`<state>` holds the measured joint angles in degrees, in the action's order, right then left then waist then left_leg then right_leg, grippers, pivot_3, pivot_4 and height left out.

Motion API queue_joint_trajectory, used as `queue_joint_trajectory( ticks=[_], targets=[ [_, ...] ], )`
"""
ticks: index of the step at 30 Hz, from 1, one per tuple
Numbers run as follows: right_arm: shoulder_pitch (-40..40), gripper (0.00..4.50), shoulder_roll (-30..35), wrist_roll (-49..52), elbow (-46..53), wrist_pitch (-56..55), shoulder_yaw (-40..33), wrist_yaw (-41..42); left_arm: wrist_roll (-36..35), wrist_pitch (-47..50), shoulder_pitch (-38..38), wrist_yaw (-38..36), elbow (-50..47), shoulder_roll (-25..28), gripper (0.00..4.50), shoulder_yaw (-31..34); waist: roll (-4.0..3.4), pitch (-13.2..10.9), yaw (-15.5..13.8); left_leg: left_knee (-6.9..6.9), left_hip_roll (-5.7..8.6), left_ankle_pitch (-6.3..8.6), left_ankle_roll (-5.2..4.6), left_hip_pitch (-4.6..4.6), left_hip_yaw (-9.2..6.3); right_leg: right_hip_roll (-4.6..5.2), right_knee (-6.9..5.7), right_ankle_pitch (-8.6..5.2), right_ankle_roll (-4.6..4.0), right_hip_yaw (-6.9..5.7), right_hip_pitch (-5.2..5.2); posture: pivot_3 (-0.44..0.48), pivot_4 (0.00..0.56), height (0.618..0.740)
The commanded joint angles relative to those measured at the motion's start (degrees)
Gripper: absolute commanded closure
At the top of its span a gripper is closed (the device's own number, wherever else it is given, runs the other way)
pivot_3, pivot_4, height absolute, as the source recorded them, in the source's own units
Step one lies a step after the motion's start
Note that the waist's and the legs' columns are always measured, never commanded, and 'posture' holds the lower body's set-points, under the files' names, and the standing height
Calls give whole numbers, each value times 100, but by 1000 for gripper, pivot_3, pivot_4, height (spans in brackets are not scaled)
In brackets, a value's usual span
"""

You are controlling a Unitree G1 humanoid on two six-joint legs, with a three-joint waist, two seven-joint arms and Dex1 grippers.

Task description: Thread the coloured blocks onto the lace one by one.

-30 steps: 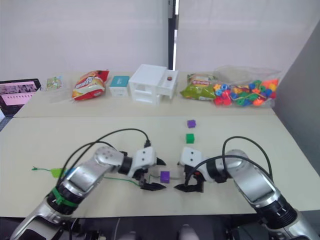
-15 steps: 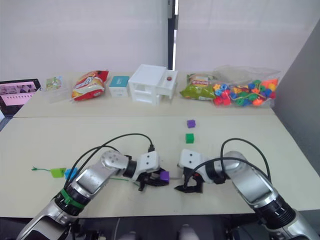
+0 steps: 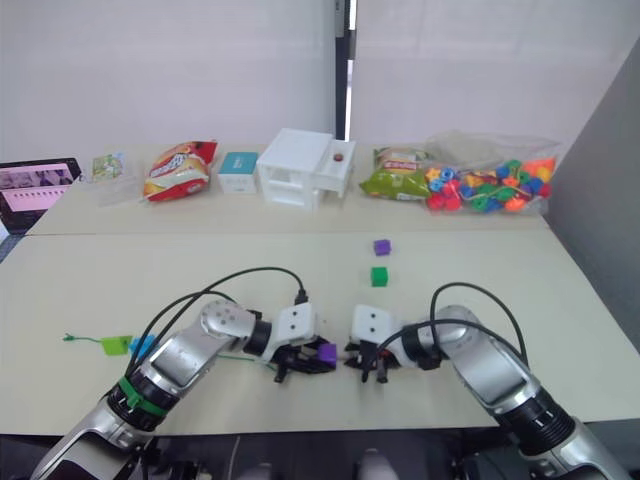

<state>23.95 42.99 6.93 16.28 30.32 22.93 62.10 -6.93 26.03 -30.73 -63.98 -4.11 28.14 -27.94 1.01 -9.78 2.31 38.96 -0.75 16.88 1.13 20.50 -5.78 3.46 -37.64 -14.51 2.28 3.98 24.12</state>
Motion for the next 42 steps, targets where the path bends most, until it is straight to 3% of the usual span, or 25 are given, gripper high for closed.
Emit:
queue_joint_trajectory(
  ticks=[1, 7, 11, 18, 25, 28, 34, 36, 42],
  targets=[
    [47, 4500, 7, -106, -39, -97, -2, 18, -10, -63, 8, -39, -97, 26, 3298, 71, 0, 0, 4, 0, 0, 0, 0, 0, 0, 0, 0, 0, 0, 0, 0, 0, 150, 740],
    [54, 4500, 94, -126, -78, -318, -34, 174, -56, -69, 91, -94, -162, 169, 3298, 185, 0, 0, 4, 0, 0, 0, 0, -1, 0, 0, -1, 0, 0, 0, 0, 0, 150, 740],
    [174, 4500, 167, -83, 49, -366, -117, 369, -295, 131, 259, -274, -444, 642, 3298, 605, -1, 0, 27, -1, -1, 0, 0, -1, 1, 0, -2, 0, 0, 0, 3, 0, 150, 740],
    [277, 4500, 377, -14, 307, -149, -231, 546, -484, -213, 1191, -903, -385, 2436, 3298, 1633, -2, -1, 38, -8, -5, 0, 0, -6, 1, -2, -1, 0, 0, -1, 4, 0, 150, 740],
    [284, 4500, 368, -29, 394, -75, -232, 569, -234, -1546, 1985, -1334, 1305, 3820, 3298, 2507, -5, -2, 51, -18, -10, 0, -1, -18, 10, -4, -1, -2, -3, -1, 4, 0, 150, 740],
    [272, 4500, 350, -19, 402, -72, -231, 564, -173, -2057, 2056, -1320, 1791, 4001, 3298, 2689, -8, -4, 69, -22, -12, 1, -1, -21, 15, -5, -2, -3, -5, -1, 8, 0, 150, 740],
    [303, 4500, 252, -23, 330, -62, -197, 544, -65, -2561, 2024, -1122, 1965, 3857, 3298, 2745, -9, -4, 28, -20, -11, 1, -1, -17, 16, -2, -3, -3, -5, -1, 6, 0, 150, 740],
    [348, 4500, 178, -10, 322, -5, -183, 535, -282, -2248, 1912, -1098, 1706, 3735, 2263, 2823, -14, -5, 25, -20, -11, 1, -1, -19, 17, -2, -4, -3, -5, -1, 6, 0, 150, 740],
    [390, 4500, -3, 78, 451, 280, -181, 515, -798, -1387, 1705, -1324, 892, 3763, 289, 3060, -9, -7, 16, -14, -11, 1, 0, -7, 15, -2, -7, -3, -5, -2, 10, 0, 150, 740]
  ],
)
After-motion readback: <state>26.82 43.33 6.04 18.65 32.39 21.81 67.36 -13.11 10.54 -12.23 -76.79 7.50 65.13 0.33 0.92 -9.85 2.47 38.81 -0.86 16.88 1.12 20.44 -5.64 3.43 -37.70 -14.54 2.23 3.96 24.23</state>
